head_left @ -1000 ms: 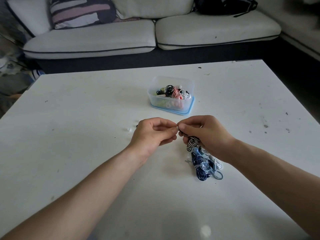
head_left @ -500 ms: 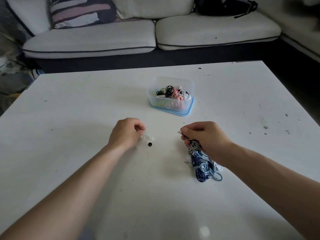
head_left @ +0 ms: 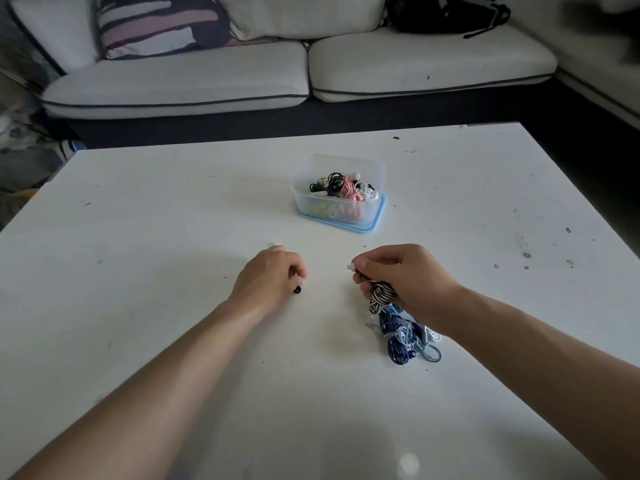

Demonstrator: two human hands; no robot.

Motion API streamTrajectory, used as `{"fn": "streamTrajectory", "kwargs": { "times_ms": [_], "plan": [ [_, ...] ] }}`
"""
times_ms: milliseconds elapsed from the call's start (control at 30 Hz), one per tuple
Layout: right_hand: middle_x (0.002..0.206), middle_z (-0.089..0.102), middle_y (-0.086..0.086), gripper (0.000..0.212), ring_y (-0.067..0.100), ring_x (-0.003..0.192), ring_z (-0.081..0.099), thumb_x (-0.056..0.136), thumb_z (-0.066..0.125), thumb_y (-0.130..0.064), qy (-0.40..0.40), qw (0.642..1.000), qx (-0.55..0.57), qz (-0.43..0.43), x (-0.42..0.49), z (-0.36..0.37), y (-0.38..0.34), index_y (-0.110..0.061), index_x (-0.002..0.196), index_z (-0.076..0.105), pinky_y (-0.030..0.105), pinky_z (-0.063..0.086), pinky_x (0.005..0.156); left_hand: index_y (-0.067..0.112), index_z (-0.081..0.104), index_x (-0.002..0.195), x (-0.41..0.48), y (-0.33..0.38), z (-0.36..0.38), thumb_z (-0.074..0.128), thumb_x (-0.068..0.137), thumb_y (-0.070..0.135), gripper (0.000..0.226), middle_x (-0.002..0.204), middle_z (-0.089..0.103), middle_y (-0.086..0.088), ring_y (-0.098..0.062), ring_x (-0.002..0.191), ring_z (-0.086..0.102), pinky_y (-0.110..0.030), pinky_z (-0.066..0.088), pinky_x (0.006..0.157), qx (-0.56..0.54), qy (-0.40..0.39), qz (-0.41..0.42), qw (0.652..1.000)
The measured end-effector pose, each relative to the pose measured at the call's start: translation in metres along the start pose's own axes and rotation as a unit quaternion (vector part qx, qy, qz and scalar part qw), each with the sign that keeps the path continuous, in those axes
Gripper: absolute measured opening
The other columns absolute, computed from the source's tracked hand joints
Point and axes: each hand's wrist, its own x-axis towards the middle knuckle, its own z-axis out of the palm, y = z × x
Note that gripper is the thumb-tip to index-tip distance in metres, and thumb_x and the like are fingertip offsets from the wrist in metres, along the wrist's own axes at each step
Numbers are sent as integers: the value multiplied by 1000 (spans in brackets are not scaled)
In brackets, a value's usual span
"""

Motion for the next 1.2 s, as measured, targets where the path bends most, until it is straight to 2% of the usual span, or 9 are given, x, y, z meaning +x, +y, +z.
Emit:
{"fn": "streamTrajectory", "kwargs": {
  "times_ms": [67, 167, 300, 433, 567, 700, 900, 1000, 1200],
  "plan": [
    [79, 69, 12, 16, 18, 62, 60, 92, 70, -10, -6, 1000, 5, 0, -1, 0, -1, 4, 96, 74, 24, 51, 56, 30, 67, 78, 1, 0, 0, 65, 83, 19, 12, 86, 54, 9, -13, 101, 59, -30, 48, 69, 0, -2, -5, 1000],
    [79, 68, 12, 16, 18, 61, 60, 92, 69, -10, -7, 1000, 0, 0, -2, 1, -2, 5, 96, 73, 22, 49, 53, 30, 66, 76, 2, 2, -6, 64, 83, 21, 11, 89, 58, 10, -9, 79, 57, -27, 41, 64, -30, 17, -9, 999],
    [80, 69, 13, 15, 19, 63, 60, 92, 68, -10, -8, 1000, 4, 1, -3, 1, -4, 3, 96, 74, 25, 51, 57, 25, 68, 78, -1, 16, -22, 68, 84, 19, 8, 81, 71, 11, -7, 74, 63, -24, 47, 69, -173, 64, -53, 981],
    [82, 70, 15, 14, 19, 64, 60, 93, 67, -10, -18, 1000, 16, -11, -6, 3, -8, 3, 97, 73, 24, 52, 58, 17, 70, 89, -15, 38, -35, 75, 83, 14, 8, 86, 76, -5, -14, 74, 67, -25, 53, 71, -395, 0, -54, 917],
    [81, 69, 18, 14, 21, 65, 60, 93, 65, -5, -25, 998, 44, -44, -9, 7, -11, 7, 97, 71, 26, 54, 61, 21, 78, 89, -25, 52, -35, 83, 72, 12, 20, 91, 75, -6, -16, 84, 65, -28, 47, 81, -527, -56, -75, 845],
    [79, 69, 18, 12, 23, 66, 61, 92, 66, -4, -10, 996, 62, -61, -8, 10, -11, 6, 93, 72, 30, 55, 67, 7, 73, 89, -28, 59, -38, 71, 76, -8, 20, 84, 74, -7, -14, 79, 69, -18, 55, 75, -623, -69, -105, 772],
    [80, 69, 21, 9, 24, 68, 62, 90, 67, -2, -18, 994, 79, -71, -9, 8, -15, 2, 86, 75, 31, 55, 68, 3, 73, 94, -32, 63, -44, 72, 64, -3, 31, 93, 74, -14, -18, 85, 72, -19, 56, 75, -652, -95, -97, 746],
    [80, 69, 21, 9, 24, 68, 63, 89, 68, -1, -22, 994, 73, -76, -9, 7, -15, 1, 86, 75, 31, 54, 68, 2, 72, 95, -32, 62, -44, 66, 74, -6, 24, 92, 75, -15, -19, 84, 73, -19, 57, 75, -662, -97, -92, 738],
    [80, 69, 20, 9, 26, 69, 62, 91, 67, -2, -27, 995, 55, -81, -8, 6, -14, 3, 91, 74, 31, 54, 69, 4, 73, 91, -34, 64, -46, 62, 82, -10, 20, 86, 75, -12, -18, 80, 74, -18, 56, 71, -640, -85, -86, 758]
  ]
}}
